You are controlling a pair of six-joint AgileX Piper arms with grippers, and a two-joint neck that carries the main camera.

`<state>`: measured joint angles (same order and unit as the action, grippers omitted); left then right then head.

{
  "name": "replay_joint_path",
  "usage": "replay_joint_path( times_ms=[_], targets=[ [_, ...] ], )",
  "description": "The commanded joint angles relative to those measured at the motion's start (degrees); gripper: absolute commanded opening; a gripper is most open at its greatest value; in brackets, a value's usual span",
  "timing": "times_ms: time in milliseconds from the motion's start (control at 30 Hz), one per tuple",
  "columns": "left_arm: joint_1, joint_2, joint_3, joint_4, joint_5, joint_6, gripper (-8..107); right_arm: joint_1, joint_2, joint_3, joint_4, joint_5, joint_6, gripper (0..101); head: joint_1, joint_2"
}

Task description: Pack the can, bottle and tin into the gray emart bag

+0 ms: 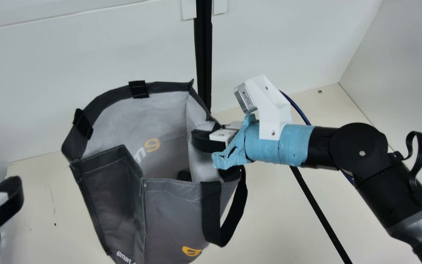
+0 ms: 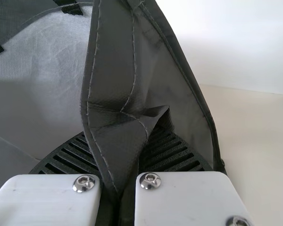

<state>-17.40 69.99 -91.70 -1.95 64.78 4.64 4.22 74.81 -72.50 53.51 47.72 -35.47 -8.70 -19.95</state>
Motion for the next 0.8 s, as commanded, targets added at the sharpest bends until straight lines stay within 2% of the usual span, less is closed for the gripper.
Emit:
replay_joint_path(
  times_ms=[0,300,700,767],
  targets=[
    [-0.12,-0.94,1.09,2.01,0.55,-0.97,90,0.00,0.00,0.00,0.00,0.00,0.00,0,-1.30,-0.05],
    [0.39,-5.06,6.15,6.06,2.03,-3.23,90,0.00,0.00,0.00,0.00,0.00,0.00,0,-1.30,-0.05],
    [2.63,-10.73,12.64,7.53,2.72,-3.94,90,0.00,0.00,0.00,0.00,0.00,0.00,0,-1.30,-0.05],
    [2.64,-10.68,12.56,7.45,2.83,-3.95,90,0.00,0.00,0.00,0.00,0.00,0.00,0,-1.30,-0.05]
  ],
)
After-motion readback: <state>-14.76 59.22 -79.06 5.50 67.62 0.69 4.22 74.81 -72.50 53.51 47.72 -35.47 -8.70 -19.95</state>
